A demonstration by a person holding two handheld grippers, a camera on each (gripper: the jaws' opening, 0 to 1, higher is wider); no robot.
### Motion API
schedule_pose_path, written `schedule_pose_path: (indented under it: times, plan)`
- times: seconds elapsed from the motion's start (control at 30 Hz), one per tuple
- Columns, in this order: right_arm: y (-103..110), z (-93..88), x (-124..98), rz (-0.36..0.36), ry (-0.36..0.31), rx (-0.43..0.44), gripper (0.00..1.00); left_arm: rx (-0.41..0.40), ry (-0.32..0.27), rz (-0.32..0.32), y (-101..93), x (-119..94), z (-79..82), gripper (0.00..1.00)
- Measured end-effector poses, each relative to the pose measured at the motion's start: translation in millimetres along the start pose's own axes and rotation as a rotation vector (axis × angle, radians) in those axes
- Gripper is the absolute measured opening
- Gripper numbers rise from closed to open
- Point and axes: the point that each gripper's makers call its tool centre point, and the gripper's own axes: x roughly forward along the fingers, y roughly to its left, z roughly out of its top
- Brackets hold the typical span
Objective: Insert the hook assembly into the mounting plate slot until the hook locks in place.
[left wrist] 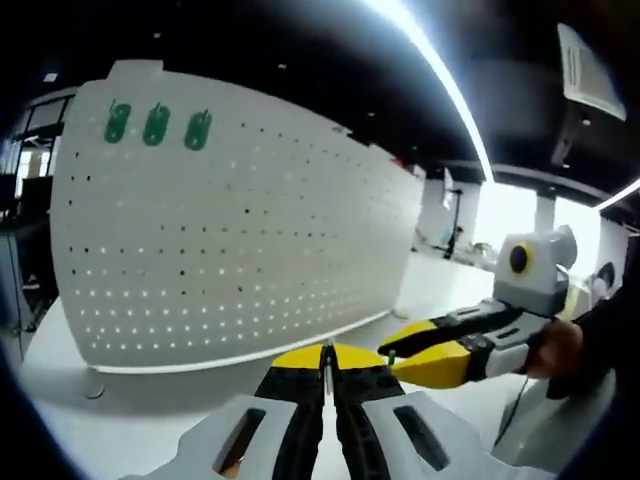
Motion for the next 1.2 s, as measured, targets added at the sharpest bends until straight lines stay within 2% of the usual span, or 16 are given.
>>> schedule_pose_path:
  times: [0.1,0.23,0.63,0.97,1.2]
  plan:
    - [0.3,-2.8,2.9,-0.033,0.028,-0.080,0.10,-0.006,0.004,0.001,-1.4,1.2,-1.6,0.01]
    - [-1.3,-4.3,5.3,-0.067,0.045,-0.131,0.08,-0.012,0.007,0.000,-5.6,3.0,-2.7,0.01]
    - [-11.0,-10.9,5.1,-0.115,0.087,-0.198,0.02,-0.002,0.031,-0.029,-26.7,10.6,-9.7,0.01]
    - [-15.0,-14.1,3.2,-0.122,0.103,-0.191,0.01,-0.024,0.041,-0.040,-28.7,12.5,-13.6,0.01]
    - [-17.7,-13.7,1.9,-0.123,0.102,-0.173,0.01,0.014,0.031,-0.059,-31.4,14.1,-12.7,0.02]
